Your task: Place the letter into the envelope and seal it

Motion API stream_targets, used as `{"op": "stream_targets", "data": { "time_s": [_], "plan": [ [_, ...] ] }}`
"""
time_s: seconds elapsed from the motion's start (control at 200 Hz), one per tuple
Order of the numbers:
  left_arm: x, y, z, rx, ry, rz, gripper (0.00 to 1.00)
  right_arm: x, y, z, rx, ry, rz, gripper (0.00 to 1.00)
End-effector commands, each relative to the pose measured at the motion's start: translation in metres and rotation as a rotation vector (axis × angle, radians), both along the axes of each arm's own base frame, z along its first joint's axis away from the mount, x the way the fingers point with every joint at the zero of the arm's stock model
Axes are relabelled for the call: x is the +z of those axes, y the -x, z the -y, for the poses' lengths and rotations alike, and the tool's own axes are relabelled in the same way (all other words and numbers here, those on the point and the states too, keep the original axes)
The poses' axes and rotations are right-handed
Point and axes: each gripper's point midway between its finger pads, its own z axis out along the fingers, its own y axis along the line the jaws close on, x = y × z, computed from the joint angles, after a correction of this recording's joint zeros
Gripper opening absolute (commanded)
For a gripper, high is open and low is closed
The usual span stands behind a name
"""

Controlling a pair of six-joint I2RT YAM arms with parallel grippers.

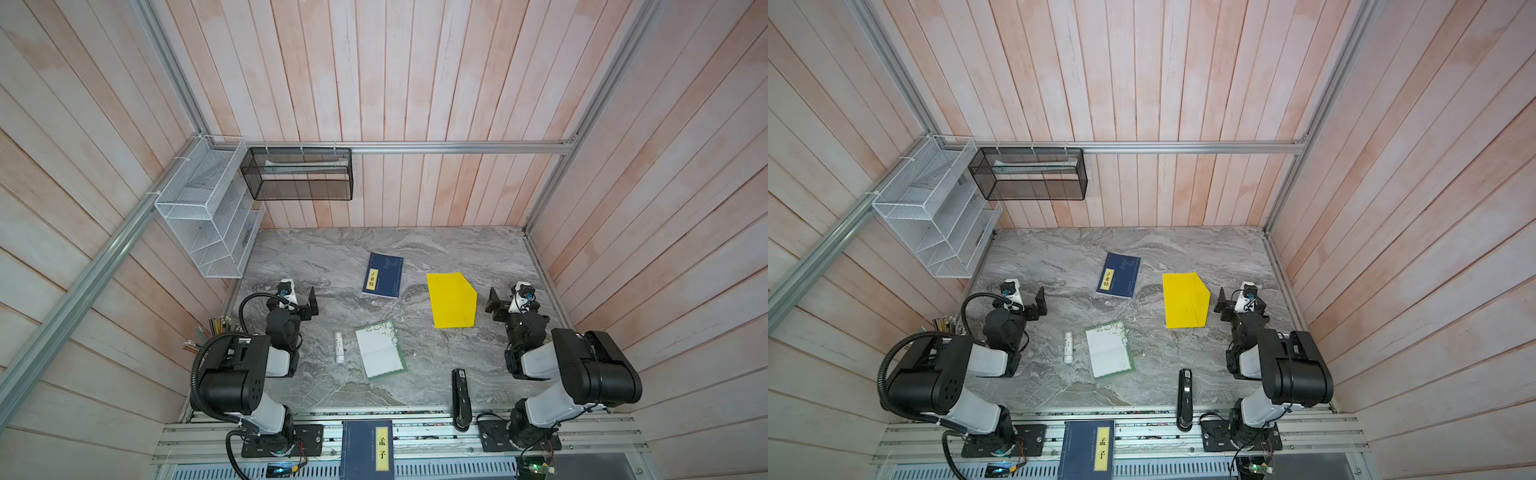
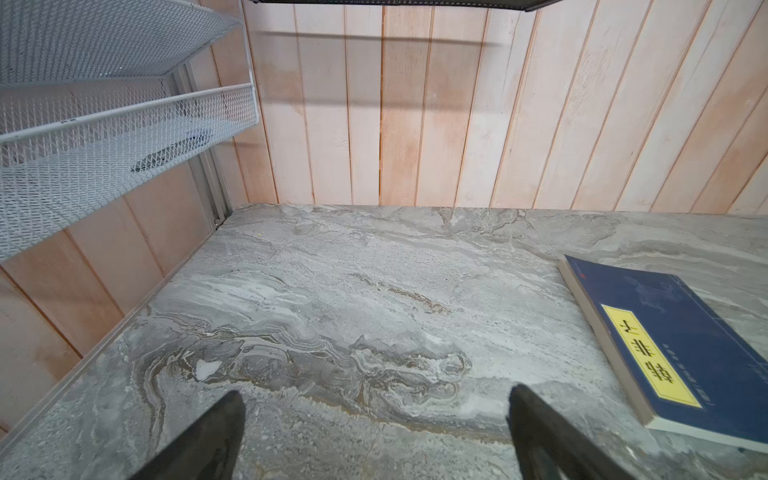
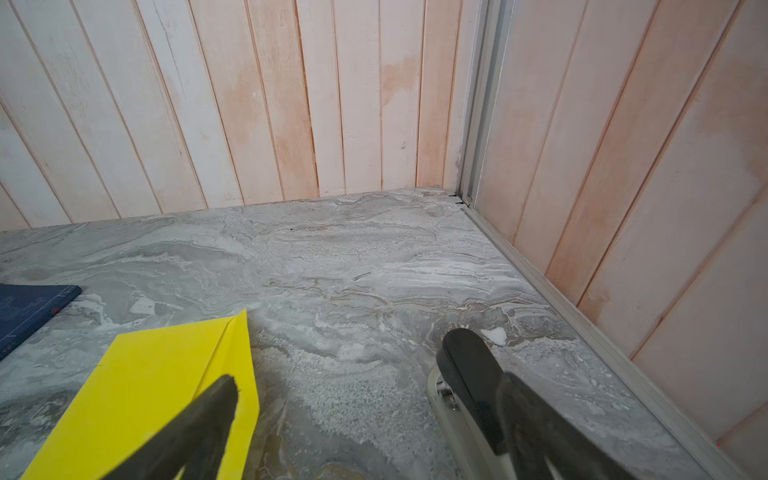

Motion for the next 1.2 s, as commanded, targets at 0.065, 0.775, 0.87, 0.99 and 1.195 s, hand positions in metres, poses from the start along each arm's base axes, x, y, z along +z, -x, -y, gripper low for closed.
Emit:
{"op": "stream_targets", "data": {
  "time_s": [0.065, 0.775, 0.87, 0.99, 1.195],
  "plan": [
    [0.0037, -0.0004, -0.0012, -0.002, -0.01, 0.014, 1.0, 0.0063, -0.0025, -0.0014, 0.011, 0.007, 0.014, 0.98],
    [0.0038, -0.0007, 0.0002, -0.01, -0.011, 0.014, 1.0, 0.0064, -0.0036, -0.0067, 0.034, 0.022, 0.013, 0.98],
    [0.0035, -0.0007, 0.0007, -0.013, -0.011, 0.012, 1.0, 0.006, -0.0036, -0.0065, 0.033, 0.022, 0.011, 0.98],
    [0.0029, -0.0009, 0.0018, -0.019, -0.008, 0.008, 1.0, 0.0059, -0.0035, -0.0066, 0.034, 0.022, 0.011, 0.98],
    [0.0026, -0.0033, -0.0039, -0.017, 0.017, 0.001, 1.0, 0.0052, -0.004, -0.0074, 0.04, 0.021, 0.007, 0.98]
  ]
}}
